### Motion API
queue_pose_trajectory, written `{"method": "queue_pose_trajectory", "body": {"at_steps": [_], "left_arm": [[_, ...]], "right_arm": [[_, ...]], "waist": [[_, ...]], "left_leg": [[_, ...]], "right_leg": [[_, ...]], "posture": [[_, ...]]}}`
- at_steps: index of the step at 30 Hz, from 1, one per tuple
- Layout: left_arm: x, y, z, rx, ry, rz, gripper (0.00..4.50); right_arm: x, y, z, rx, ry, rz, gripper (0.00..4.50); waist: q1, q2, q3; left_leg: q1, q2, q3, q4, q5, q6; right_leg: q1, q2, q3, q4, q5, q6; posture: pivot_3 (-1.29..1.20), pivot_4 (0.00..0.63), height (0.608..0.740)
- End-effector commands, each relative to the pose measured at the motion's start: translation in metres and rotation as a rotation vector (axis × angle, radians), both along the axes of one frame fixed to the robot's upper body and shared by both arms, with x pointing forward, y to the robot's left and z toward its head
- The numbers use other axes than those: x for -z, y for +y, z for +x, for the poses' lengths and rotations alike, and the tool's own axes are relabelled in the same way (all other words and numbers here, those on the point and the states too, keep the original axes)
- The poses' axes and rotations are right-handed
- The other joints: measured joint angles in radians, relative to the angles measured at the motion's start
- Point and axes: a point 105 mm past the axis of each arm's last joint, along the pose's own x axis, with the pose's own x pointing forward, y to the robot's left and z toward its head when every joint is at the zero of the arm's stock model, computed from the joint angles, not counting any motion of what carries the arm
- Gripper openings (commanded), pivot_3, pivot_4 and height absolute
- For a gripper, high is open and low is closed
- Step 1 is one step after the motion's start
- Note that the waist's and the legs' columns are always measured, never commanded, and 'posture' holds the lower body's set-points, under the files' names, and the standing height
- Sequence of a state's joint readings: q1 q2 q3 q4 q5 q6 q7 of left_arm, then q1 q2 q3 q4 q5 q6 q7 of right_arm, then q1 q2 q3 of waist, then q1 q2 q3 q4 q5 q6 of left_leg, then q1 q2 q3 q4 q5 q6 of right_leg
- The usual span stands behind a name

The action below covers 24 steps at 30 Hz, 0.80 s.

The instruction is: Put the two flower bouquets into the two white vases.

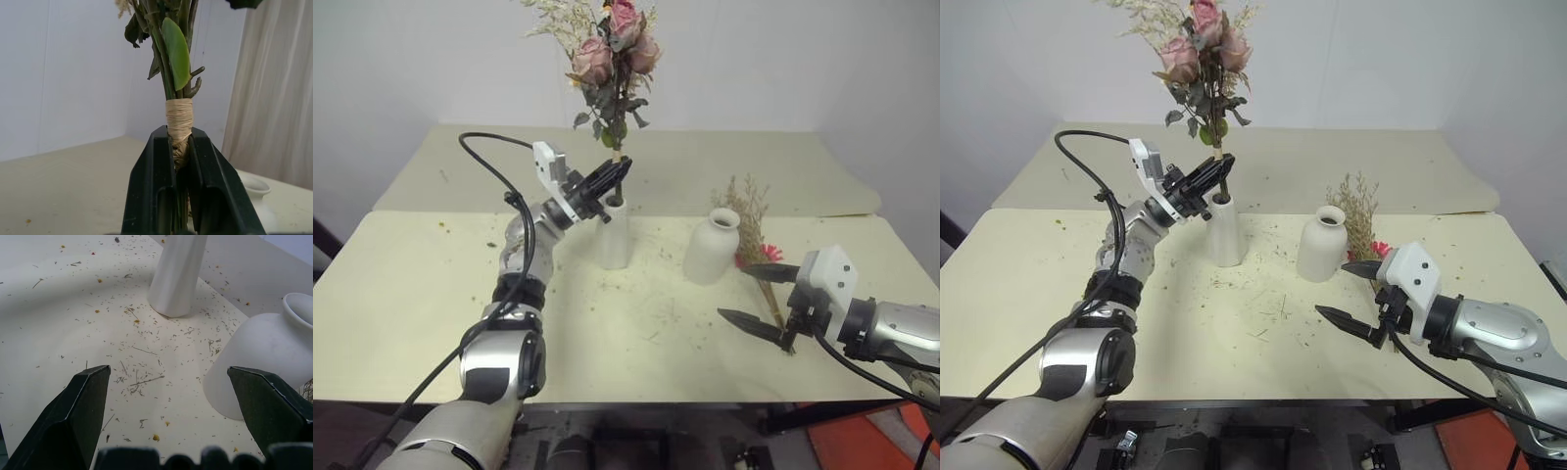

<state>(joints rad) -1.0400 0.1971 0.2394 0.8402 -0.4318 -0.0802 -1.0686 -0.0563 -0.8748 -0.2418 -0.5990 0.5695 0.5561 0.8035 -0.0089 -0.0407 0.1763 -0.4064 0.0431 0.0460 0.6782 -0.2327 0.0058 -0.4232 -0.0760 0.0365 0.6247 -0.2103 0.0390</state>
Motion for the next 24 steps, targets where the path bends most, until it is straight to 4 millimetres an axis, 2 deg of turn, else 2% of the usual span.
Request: {"method": "queue_pose_trajectory", "body": {"at_steps": [1,11,19,24], "left_arm": [[-0.014,0.005,-0.004,-0.028,-0.084,0.026,0.09],[-0.008,0.014,-0.01,-0.003,-0.067,0.023,0.09],[-0.012,0.019,-0.014,0.009,-0.059,-0.007,2.67],[-0.004,0.03,-0.017,0.003,-0.015,0.039,4.35]], "right_arm": [[-0.008,0.002,-0.001,-0.013,-0.049,-0.002,4.5],[-0.005,0.003,0.0,-0.015,-0.045,-0.009,4.5],[-0.004,0.002,0.002,-0.011,-0.045,-0.012,4.5],[-0.003,0.003,0.002,-0.011,-0.045,-0.009,4.5]], "waist": [[0.0,0.0,0.0],[-0.002,0.0,0.0],[-0.002,0.0,0.0],[-0.006,0.0,0.0]], "left_leg": [[0.0,0.0,0.0,0.0,0.0,0.0],[0.0,0.0,0.0,0.0,0.0,0.0],[0.0,0.0,0.0,0.0,0.0,0.0],[0.001,0.0,0.0,0.0,0.0,0.0]], "right_leg": [[0.0,0.0,0.0,0.0,0.0,0.0],[0.0,0.0,0.0,0.0,0.0,0.0],[0.0,0.0,0.0,0.0,0.0,0.0],[0.0,0.0,0.0,0.001,0.0,0.0]], "posture": [[0.0,0.15,0.74],[0.0,0.15,0.74],[0.0,0.15,0.74],[0.0,0.15,0.74]]}}
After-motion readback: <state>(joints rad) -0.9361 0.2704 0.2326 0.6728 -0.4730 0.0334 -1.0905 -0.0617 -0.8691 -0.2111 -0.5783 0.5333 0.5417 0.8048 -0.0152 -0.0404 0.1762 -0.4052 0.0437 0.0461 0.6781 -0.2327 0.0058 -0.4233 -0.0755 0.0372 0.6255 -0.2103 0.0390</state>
